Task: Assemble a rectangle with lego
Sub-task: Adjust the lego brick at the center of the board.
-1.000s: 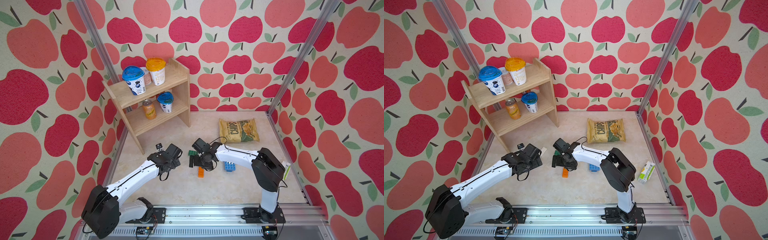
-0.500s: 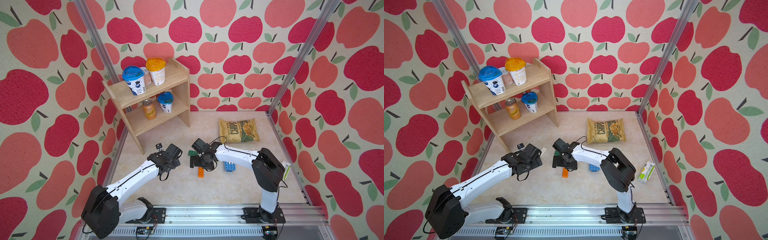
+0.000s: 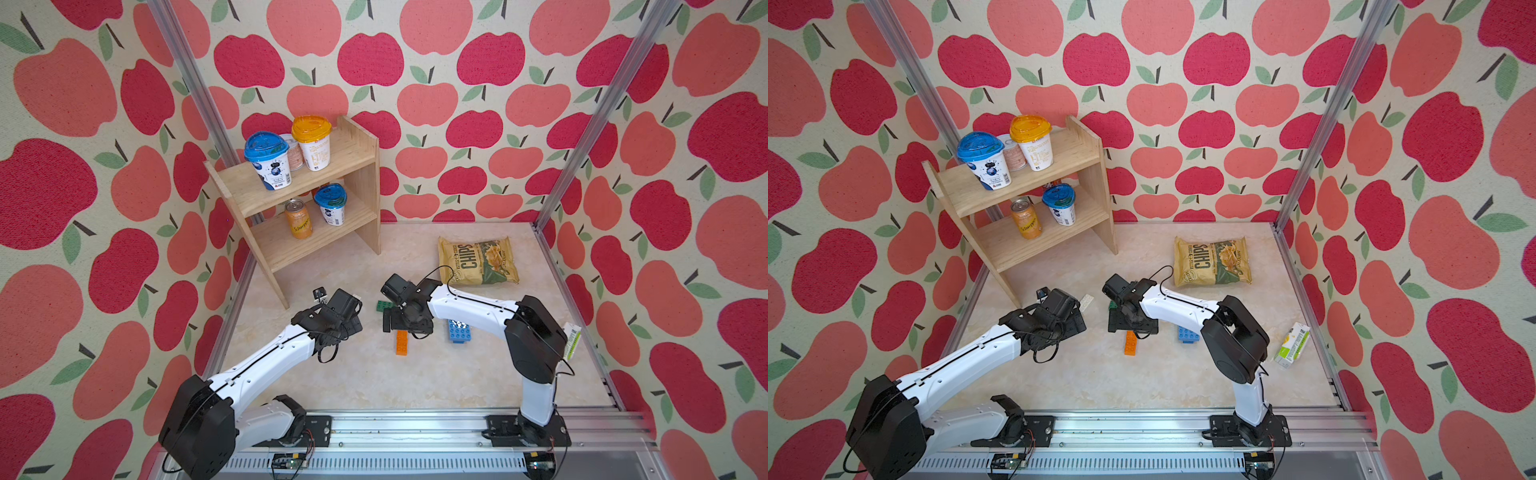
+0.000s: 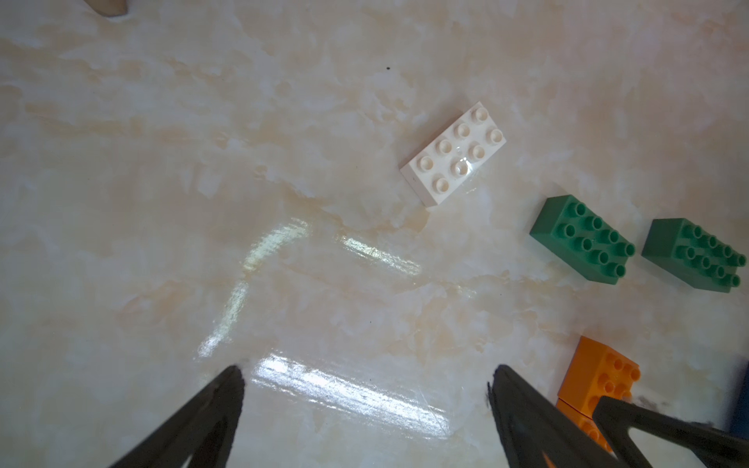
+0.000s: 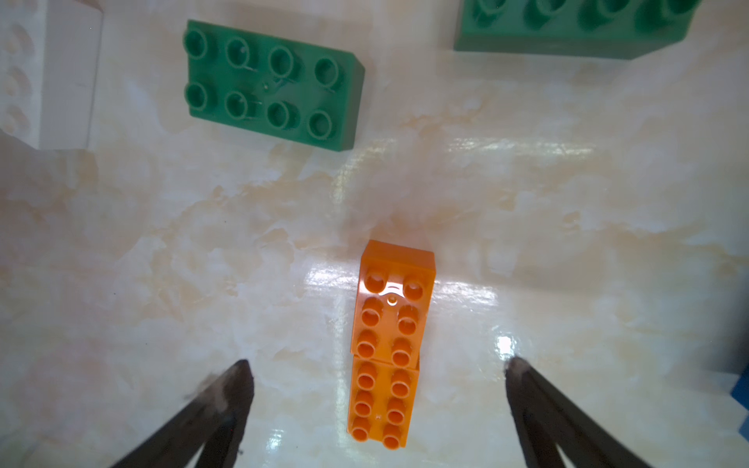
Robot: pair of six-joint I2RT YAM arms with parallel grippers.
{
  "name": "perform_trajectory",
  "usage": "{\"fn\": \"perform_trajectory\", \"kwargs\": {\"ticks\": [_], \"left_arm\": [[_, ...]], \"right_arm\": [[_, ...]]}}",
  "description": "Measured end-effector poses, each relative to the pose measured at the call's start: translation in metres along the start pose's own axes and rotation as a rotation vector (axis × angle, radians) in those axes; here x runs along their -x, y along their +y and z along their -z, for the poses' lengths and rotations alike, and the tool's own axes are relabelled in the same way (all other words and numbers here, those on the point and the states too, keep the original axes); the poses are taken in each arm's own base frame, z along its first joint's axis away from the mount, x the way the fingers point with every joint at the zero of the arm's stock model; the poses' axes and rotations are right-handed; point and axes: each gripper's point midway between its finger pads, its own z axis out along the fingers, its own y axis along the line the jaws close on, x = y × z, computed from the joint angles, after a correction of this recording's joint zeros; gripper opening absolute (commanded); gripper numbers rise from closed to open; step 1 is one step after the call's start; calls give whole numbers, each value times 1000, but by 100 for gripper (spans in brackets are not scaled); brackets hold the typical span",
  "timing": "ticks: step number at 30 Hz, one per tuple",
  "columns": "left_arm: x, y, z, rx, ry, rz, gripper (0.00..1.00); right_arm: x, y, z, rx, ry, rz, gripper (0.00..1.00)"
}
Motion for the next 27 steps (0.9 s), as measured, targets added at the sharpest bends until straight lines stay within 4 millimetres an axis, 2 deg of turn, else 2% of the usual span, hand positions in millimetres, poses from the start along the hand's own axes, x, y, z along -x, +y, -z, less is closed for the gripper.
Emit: {"fn": "perform_trajectory", "kwargs": {"ticks": [3, 9, 12, 19, 27], "left_arm": [[0, -1, 0, -5, 4, -3, 97], [-1, -1, 0, -10, 10, -11, 97], [-2, -2, -1, -9, 13, -12, 97], [-4, -2, -5, -2, 28, -16, 97], [-5, -2, -7, 2, 33, -20, 97]], "right_arm": [[5, 4, -8, -11, -5, 7, 93], [0, -2, -23, -52, 20, 7, 81], [-1, -3, -27, -60, 28, 1, 80], [-12, -10, -34, -76, 56, -19, 63], [-16, -13, -36, -81, 68, -24, 62]]}}
